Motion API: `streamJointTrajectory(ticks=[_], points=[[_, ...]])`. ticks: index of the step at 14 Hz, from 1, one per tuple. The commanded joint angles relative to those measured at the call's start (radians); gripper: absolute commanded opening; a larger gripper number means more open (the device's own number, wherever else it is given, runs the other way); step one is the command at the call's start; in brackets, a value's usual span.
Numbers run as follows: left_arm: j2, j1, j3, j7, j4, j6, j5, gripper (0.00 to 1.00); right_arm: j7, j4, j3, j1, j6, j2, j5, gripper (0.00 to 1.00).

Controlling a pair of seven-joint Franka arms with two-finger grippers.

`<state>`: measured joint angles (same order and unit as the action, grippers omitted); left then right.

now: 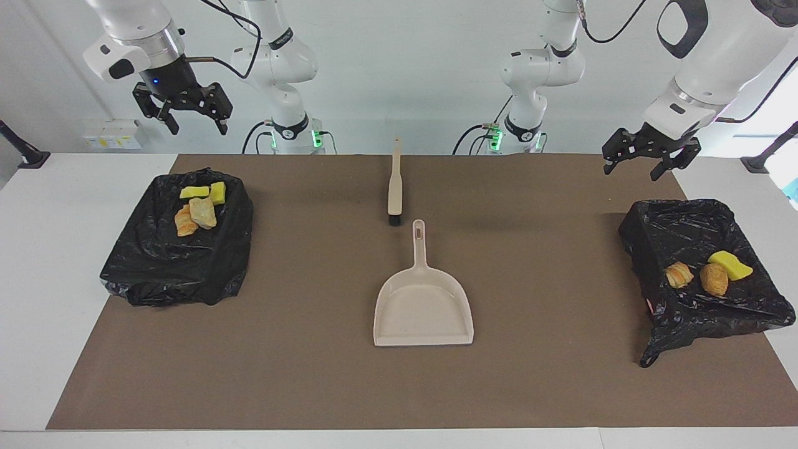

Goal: Sweep and dump trash in bin

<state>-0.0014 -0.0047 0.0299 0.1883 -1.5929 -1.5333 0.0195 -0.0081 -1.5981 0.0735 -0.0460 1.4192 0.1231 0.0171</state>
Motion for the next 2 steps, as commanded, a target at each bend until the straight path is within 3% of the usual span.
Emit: streamJointTrajectory(ticks=[1,2], points=[[-0.034,-0.003,-0.007,0.011,-0.042,-0.022,-0.019,1.0,-0.027,-0.025,-0.006,0.011,-0.003,0.024,-0.003,1.0],[-0.034,-0.001,-0.007,0.011,-0.041,-0.022,-0.019,1.0,-0.027,-0.025,-0.006,0.011,-0.003,0.024,-0.003,1.0]])
